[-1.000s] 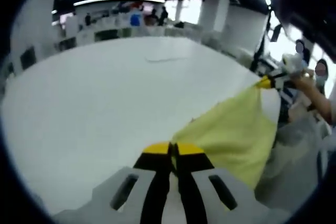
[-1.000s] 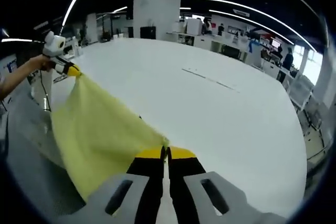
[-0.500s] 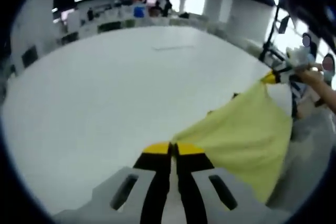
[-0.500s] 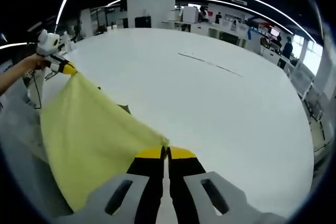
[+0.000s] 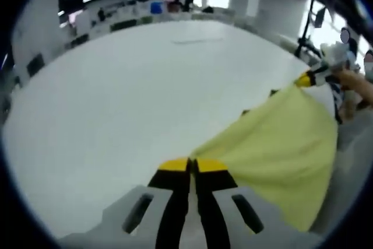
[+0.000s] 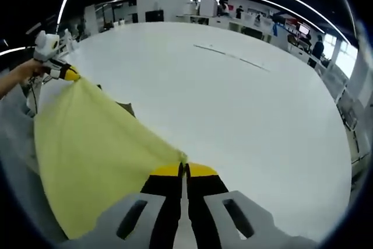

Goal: Fold the garment on the visible template until the final outline fits inside the template.

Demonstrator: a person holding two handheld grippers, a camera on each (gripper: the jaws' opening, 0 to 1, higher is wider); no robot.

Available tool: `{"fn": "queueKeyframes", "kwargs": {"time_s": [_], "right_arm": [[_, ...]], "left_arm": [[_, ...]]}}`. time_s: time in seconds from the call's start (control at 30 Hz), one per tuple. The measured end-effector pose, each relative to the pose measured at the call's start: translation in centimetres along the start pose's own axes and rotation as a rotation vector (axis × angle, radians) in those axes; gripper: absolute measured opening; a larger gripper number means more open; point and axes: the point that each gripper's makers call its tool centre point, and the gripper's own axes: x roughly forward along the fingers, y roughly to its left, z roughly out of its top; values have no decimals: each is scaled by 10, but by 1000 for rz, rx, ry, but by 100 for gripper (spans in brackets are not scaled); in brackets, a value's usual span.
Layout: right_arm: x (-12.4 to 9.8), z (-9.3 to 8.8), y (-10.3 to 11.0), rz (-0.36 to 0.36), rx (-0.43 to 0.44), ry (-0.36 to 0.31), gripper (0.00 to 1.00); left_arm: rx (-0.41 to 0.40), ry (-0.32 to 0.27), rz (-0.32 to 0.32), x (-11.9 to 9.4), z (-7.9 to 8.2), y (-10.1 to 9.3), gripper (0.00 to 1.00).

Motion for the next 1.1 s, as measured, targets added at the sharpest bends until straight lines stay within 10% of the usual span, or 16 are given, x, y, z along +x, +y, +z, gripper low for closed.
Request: {"fn": "queueKeyframes", "kwargs": {"time_s": [0.43,0.7,1.1], "right_arm": [[4,-4,1,-8,7,7,3],[-3,-6,5,7,-30,15,17],[-34,-15,34,113,18,18,25]], "left_arm": [[-23,27,-4,4,-9,-2,0],[-7,51,17,-8,-10,3,18],[18,142,-106,-47,-32,-22,20]]}}
